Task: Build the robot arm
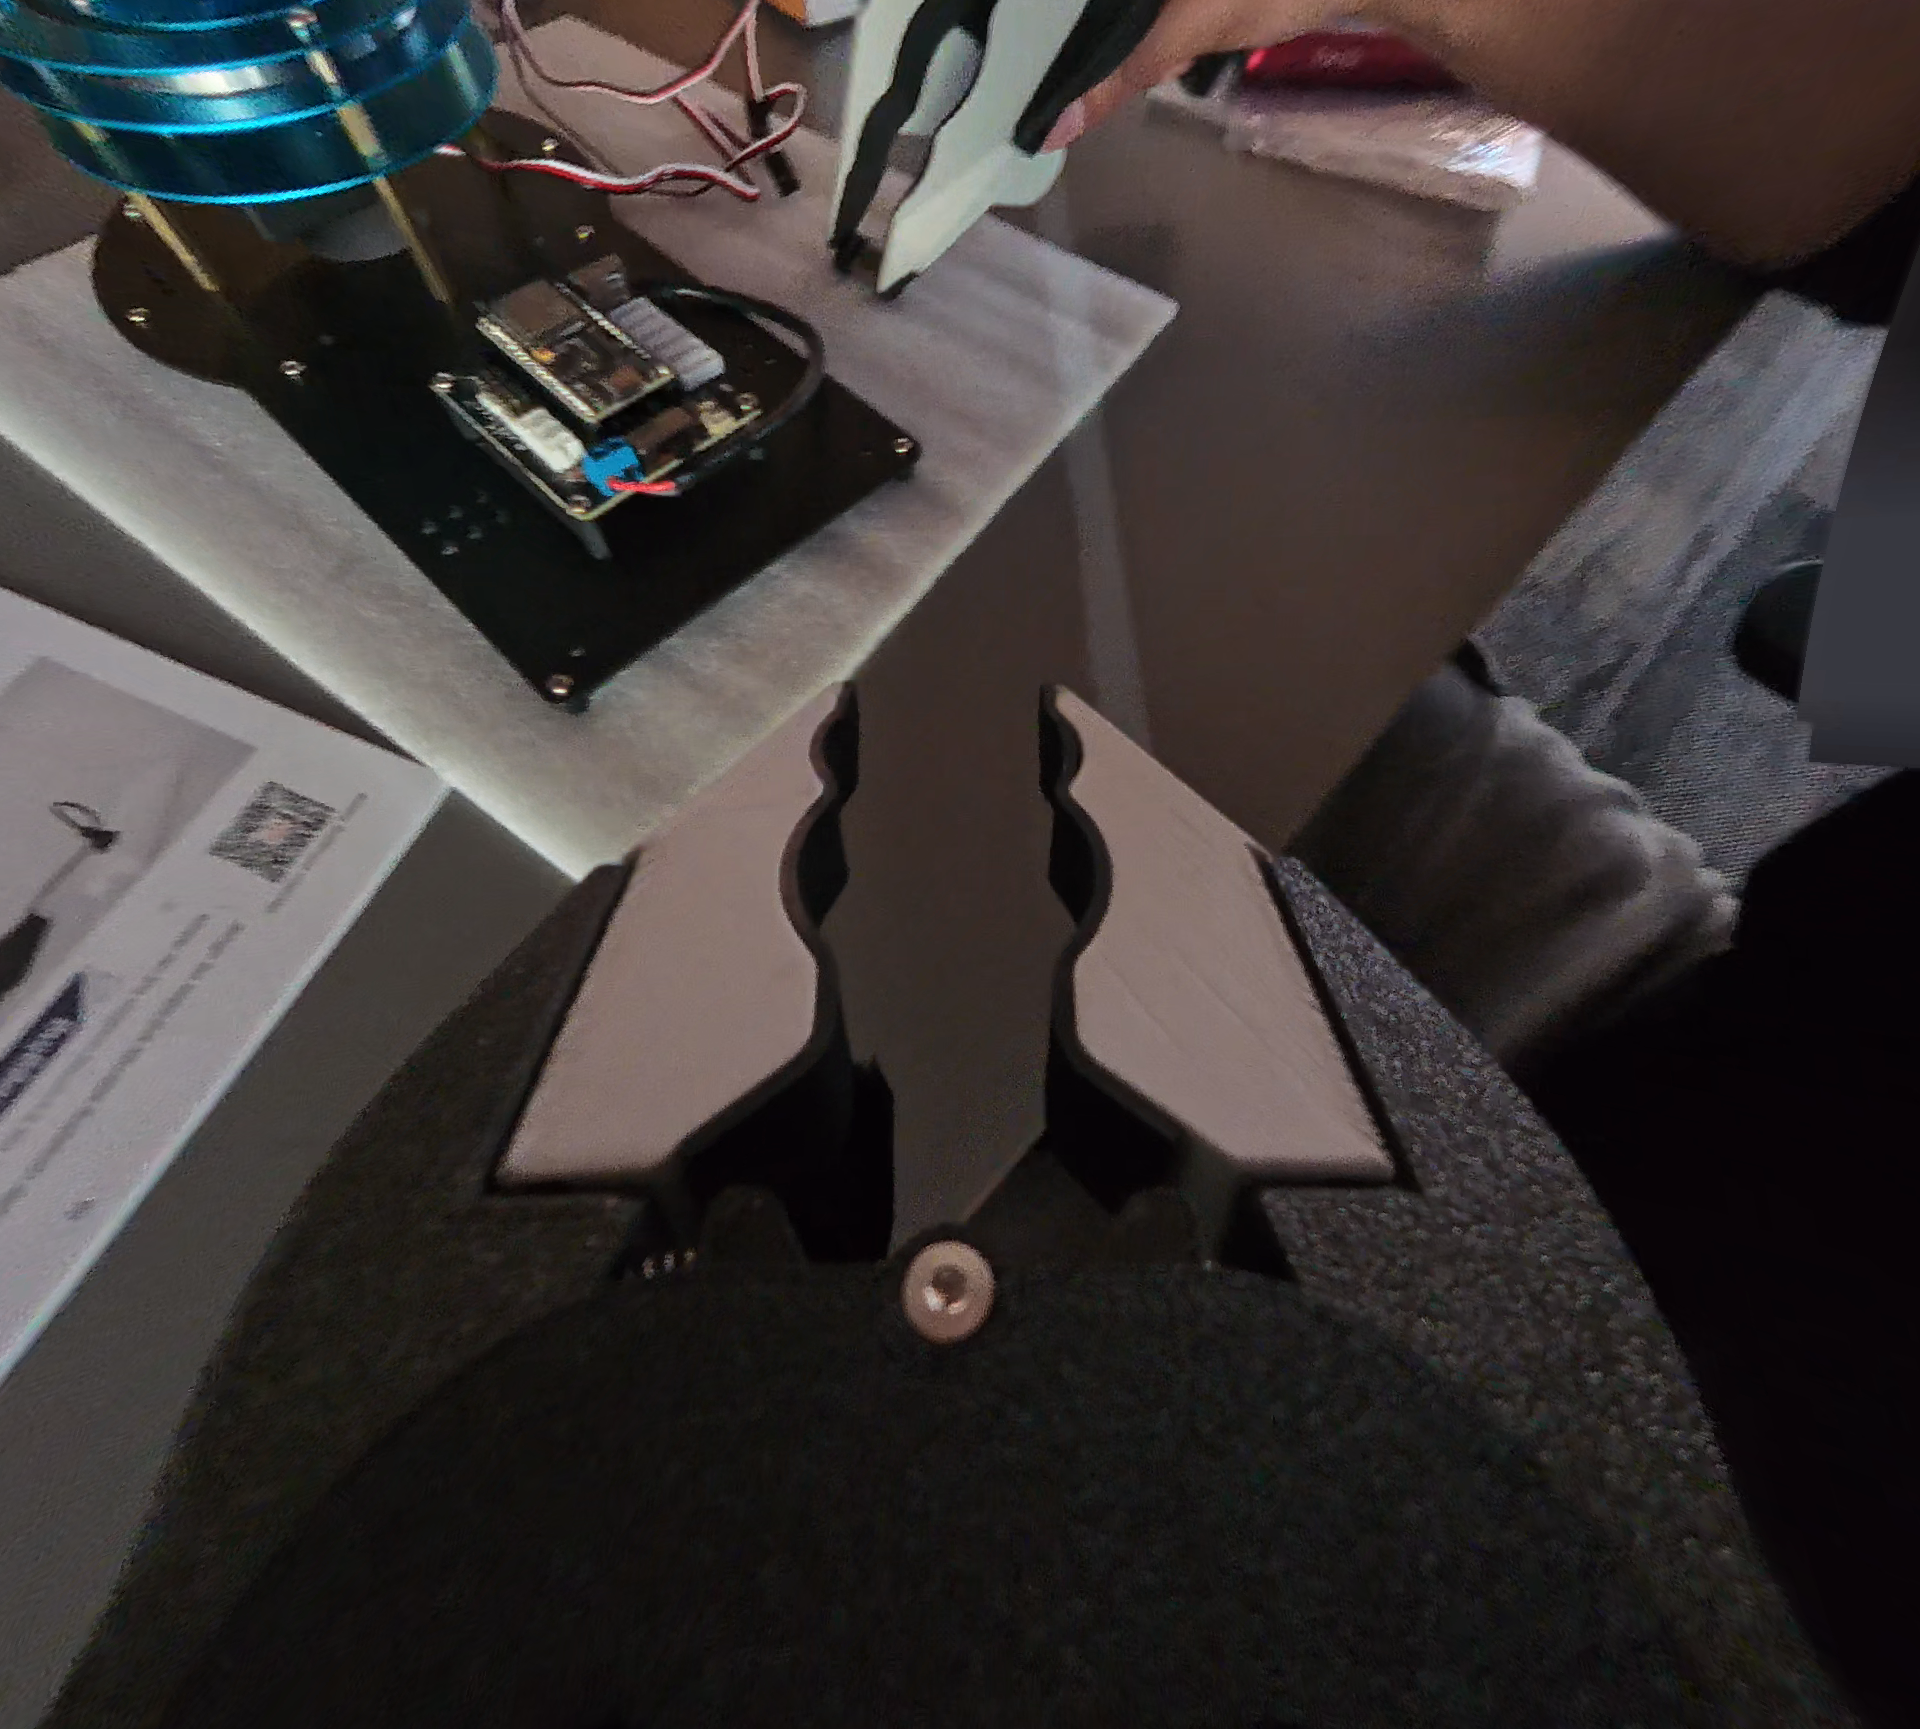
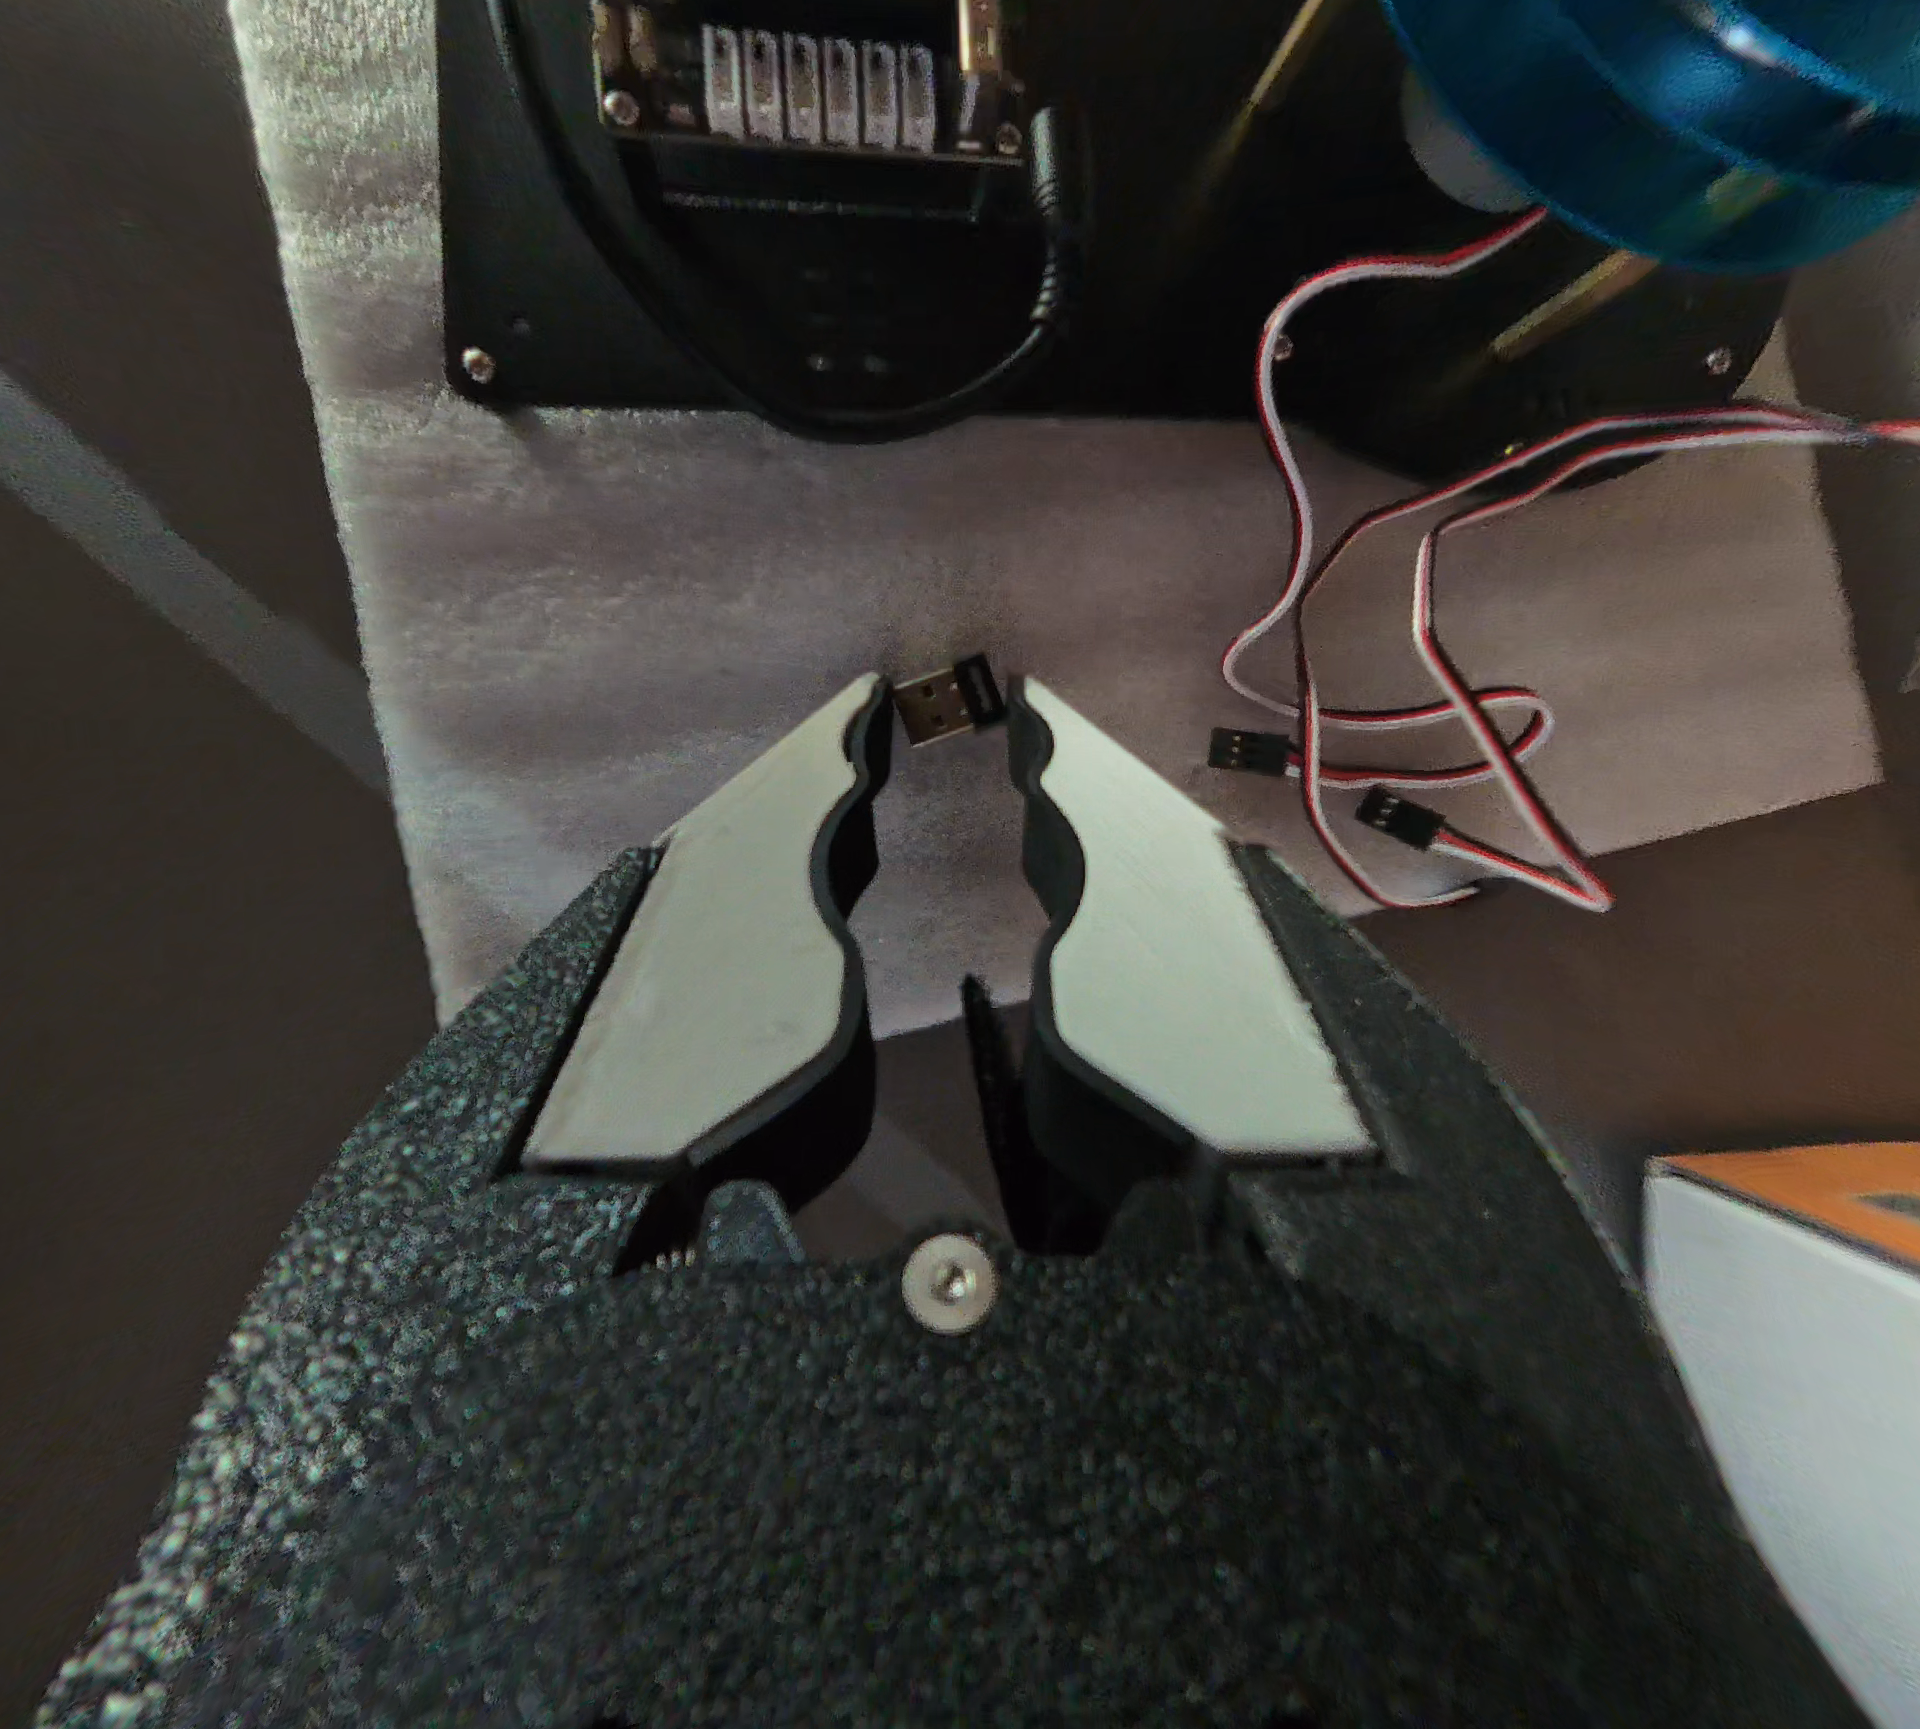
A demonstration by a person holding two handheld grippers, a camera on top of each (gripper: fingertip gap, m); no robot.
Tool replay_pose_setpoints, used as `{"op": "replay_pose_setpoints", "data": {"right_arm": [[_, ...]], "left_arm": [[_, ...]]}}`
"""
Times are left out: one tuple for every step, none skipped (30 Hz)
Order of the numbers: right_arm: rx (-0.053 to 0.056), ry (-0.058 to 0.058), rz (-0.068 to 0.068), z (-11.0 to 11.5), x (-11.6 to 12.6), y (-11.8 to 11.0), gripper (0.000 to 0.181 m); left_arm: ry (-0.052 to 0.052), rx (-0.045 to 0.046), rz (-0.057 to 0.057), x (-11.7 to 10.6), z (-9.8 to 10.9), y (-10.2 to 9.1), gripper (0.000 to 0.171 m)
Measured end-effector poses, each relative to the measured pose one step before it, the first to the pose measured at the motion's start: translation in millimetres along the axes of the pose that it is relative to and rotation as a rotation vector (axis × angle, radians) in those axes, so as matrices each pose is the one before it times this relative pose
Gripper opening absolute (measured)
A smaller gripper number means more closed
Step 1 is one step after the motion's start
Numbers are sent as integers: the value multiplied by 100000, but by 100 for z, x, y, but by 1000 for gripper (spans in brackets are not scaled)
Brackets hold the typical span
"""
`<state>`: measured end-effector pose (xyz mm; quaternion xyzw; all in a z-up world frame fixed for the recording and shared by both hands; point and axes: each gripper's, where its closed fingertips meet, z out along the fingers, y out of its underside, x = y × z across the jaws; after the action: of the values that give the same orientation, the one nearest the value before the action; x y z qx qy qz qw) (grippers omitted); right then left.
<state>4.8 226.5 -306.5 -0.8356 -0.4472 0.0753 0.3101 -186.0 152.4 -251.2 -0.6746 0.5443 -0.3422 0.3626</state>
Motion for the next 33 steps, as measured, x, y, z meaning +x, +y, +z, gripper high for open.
{"op": "replay_pose_setpoints", "data": {"right_arm": [[4158,267,5834,-35,122,-166,20],[362,2007,7057,-48,499,313,21],[499,-1275,10258,-93,191,168,21],[1961,-1987,9893,-48,173,29,21],[3039,-2990,5400,35,-22,37,21],[2612,-2315,1414,-45,-10,71,22],[1207,-2213,680,-166,-90,95,22],[333,-3165,784,-195,-287,81,27],[744,-3616,1274,-205,-429,86,34],[1171,-2182,1222,-185,-250,110,37],[1156,-1941,62,-195,-302,130,39],[224,-2358,-1045,-179,-408,256,41],[-273,-1644,-1791,-182,-310,290,42],[-86,-1541,-2581,-240,-349,227,40],[-2261,-3240,-2652,-195,-570,538,22],[-2454,-1638,-1339,-71,-282,441,20],[272,915,-764,-141,142,-75,20],[1365,2766,553,-201,505,-246,23],[998,-992,921,-234,3,-173,24],[109,-2263,780,-291,-132,-19,24],[452,836,817,-358,364,-30,24],[1030,2164,770,-369,556,-97,24],[1361,557,860,-305,290,-150,24],[1512,-912,1470,-244,64,-176,24],[1414,-1137,2324,-148,32,-164,24],[1364,-1277,2722,-76,9,-138,23],[1044,-1680,2311,-15,-68,-86,23],[746,-1618,1408,15,-78,-39,23],[292,-736,592,4,34,27,23],[-107,378,90,-17,199,91,22],[94,640,-95,-46,229,64,22],[582,244,251,-61,157,-11,21],[858,-699,1149,-54,32,-66,21]], "left_arm": [[-2054,-2106,1042,-573,327,-88,34],[-619,-1540,798,-349,382,-169,34],[752,-1081,1078,-140,439,-255,34],[1442,-805,2182,-42,479,-322,34],[1285,-420,2803,-87,545,-394,34],[964,-434,1967,-180,656,-421,34],[1113,-1205,740,-165,734,-357,34],[1021,-1504,93,-179,761,-351,34],[491,-617,57,-196,711,-500,34],[326,51,313,-169,627,-593,34],[313,-23,404,-94,566,-578,34],[45,-190,393,-77,546,-524,34],[-372,-336,690,-61,516,-468,34],[-878,-235,1104,-54,519,-423,33],[-1076,-186,1455,-5,543,-391,34],[-1108,-327,1758,47,627,-353,33],[-1312,-601,1839,46,754,-351,33],[-1792,-855,2308,-2,838,-393,33],[-2675,-652,2805,-167,853,-503,34],[-2540,-772,2994,-232,822,-572,33],[-1246,-1557,3501,-138,794,-534,34],[-43,-2228,4361,-37,753,-485,34],[399,-2636,5056,-62,711,-410,34],[1281,-3053,5260,-61,664,-292,34],[2554,-3553,4668,3,605,-170,34],[2963,-3375,4312,-39,499,-190,34],[3072,-2071,4878,-99,389,-304,34],[4215,-1316,6110,51,362,-252,34],[5838,-1266,6007,263,380,-69,34],[6154,-846,3792,214,339,20,33],[4758,-1669,2165,0,309,182,33],[2502,-1856,2064,-214,236,201,33],[1620,-1421,1875,-225,166,171,31]]}}
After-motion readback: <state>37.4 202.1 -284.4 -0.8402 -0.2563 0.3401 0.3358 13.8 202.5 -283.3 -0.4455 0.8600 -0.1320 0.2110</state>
